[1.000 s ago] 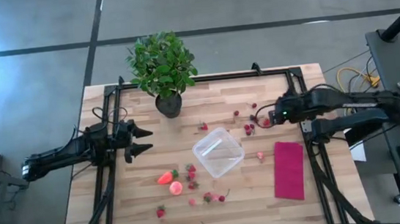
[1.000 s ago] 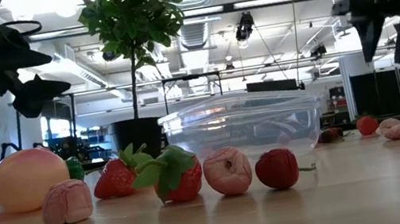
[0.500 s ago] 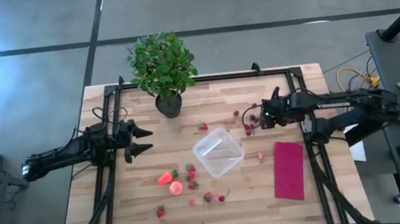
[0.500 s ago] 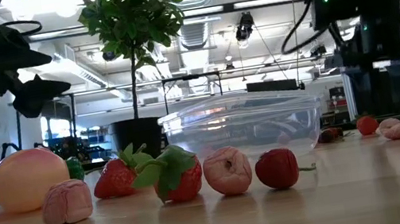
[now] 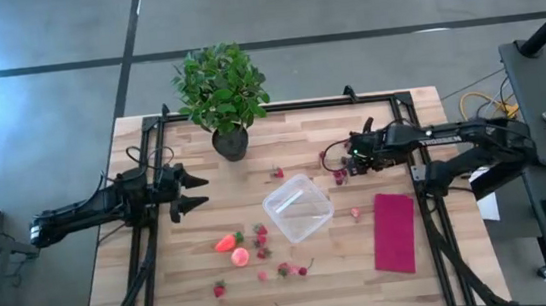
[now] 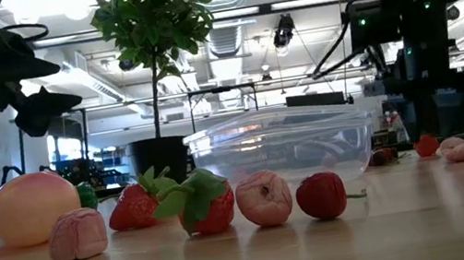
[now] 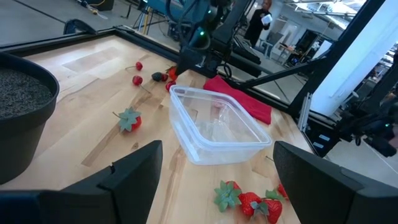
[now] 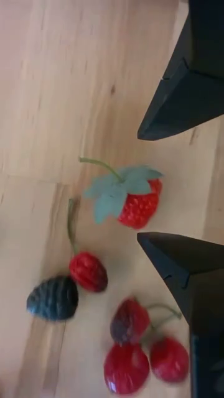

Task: Pick and placing Produce into tupperware
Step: Put the red strawberry into the transparent bin

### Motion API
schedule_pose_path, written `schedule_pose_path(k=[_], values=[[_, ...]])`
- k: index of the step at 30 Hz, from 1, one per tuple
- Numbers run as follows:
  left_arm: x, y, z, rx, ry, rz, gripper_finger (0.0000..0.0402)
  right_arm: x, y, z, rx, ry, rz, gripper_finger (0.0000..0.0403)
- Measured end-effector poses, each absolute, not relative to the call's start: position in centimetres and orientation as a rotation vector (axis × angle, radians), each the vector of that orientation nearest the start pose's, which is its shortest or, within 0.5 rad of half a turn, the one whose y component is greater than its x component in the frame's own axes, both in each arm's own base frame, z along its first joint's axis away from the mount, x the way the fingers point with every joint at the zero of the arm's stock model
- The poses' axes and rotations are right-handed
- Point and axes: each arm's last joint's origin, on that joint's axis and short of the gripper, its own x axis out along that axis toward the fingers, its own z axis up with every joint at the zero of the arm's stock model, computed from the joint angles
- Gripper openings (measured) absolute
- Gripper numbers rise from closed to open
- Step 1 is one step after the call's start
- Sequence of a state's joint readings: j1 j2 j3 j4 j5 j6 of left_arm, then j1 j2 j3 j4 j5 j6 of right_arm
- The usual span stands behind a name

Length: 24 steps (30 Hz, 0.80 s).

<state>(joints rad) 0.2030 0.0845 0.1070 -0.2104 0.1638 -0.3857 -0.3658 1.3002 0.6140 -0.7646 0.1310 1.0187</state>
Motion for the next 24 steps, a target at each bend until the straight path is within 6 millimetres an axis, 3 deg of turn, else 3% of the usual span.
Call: schedule_pose_path(k=[11,24], values=[[9.4,1.5,17.3,-0.419,0.175,0.074,0.0293,18.7,-7.8,13.5,0.963,1.154,-1.117,0.0247],[9.4,1.5,17.3,-0.419,0.175,0.074,0.0293,18.2,-7.9,14.8,0.948,1.063,-1.125,0.0247]])
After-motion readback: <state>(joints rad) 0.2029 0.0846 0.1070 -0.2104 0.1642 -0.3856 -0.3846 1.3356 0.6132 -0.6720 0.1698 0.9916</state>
